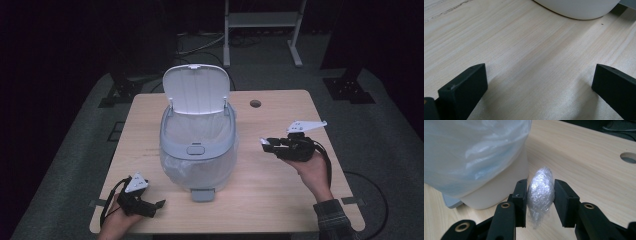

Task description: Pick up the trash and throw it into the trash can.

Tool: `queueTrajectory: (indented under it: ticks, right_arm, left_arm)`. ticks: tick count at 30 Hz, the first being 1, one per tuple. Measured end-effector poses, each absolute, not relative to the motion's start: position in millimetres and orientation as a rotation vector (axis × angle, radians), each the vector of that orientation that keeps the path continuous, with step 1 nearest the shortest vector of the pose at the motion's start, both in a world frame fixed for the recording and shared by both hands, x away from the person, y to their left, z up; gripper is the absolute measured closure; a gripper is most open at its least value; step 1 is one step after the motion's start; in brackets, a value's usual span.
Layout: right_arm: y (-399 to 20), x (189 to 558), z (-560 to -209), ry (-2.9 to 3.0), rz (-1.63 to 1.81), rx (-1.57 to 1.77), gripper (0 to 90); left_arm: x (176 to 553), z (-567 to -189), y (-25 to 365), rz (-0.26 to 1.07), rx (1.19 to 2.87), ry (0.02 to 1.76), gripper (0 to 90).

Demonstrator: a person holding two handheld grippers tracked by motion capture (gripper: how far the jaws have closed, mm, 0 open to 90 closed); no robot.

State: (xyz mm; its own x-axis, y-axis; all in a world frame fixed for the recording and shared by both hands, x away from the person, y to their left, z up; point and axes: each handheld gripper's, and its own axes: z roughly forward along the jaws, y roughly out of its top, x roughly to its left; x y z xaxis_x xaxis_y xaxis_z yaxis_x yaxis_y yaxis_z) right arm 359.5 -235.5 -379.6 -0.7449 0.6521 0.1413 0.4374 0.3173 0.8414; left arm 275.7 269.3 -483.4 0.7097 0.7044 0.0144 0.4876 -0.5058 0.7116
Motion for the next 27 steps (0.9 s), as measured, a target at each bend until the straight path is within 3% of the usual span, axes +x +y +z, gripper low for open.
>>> queueTrajectory:
  ticks: [27]
  right_arm:
    - [-232,350,-322,2.294,1.561,0.847,63.6]
  left_arm:
    - [276,-484,269,0.396,2.208,0.902,0.0]
